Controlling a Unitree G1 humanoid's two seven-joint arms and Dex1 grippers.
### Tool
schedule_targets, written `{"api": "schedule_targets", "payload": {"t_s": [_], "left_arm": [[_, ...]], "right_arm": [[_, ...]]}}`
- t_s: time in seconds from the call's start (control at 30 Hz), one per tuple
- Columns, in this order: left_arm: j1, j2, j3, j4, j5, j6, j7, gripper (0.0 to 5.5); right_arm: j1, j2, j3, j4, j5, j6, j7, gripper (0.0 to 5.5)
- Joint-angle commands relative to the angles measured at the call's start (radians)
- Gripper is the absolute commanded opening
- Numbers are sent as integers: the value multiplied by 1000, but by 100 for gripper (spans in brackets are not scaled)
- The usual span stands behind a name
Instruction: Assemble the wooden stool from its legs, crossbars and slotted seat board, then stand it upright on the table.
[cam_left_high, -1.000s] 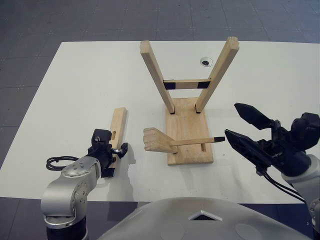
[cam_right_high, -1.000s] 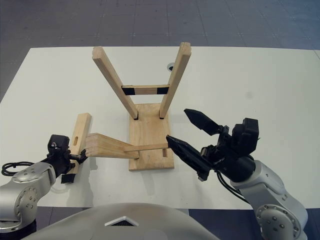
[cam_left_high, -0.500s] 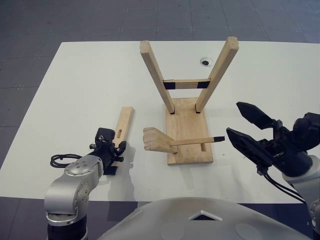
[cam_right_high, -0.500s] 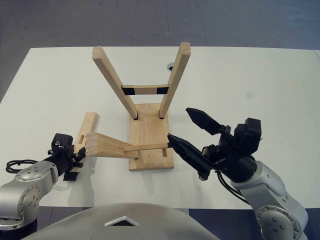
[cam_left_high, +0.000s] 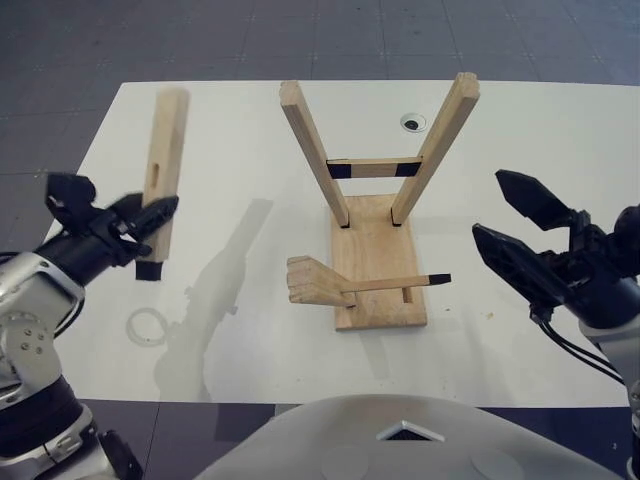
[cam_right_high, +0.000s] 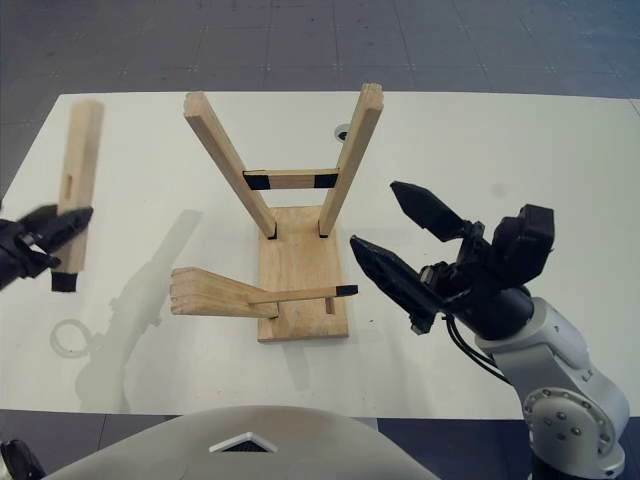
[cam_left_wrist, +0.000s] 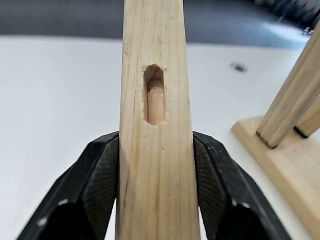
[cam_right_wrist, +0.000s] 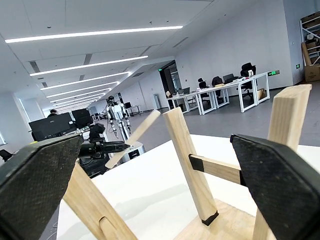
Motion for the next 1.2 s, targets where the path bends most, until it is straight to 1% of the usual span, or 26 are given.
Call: {"api": "schedule_targets", "payload": {"t_s": [0.03,0.13,0.2,0.33,0.5,0.73,0.93,1.07,1.2], "left_arm": [[-72,48,38,18,-114,-60,-97,206],[-154,64,58,49,-221,-74,-123,206],[-207,70,33,48,-272,-71,-109,206],[-274,66,-73,6,-314,-81,-100,206],[-328,79,-184,-52,-345,-128,-175,206],[-346,86,-294,-112,-341,-186,-227,206],[-366,22,-476,-138,-228,-310,-260,206],[-389,9,-562,-130,-224,-322,-299,206],[-403,13,-615,-70,-246,-294,-356,206]], "right_arm": [[-84,-20,17,27,15,23,-16,550],[-136,-24,43,31,15,35,-12,550],[-184,-22,75,40,8,46,-17,550],[-295,-10,152,56,-6,74,-29,550],[-410,-3,232,72,-33,105,-19,550],[-459,10,270,89,-63,119,-18,550],[-497,26,305,92,-70,143,-34,550],[-541,28,320,93,-66,169,-41,550],[-574,31,338,87,-64,188,-40,550]]}}
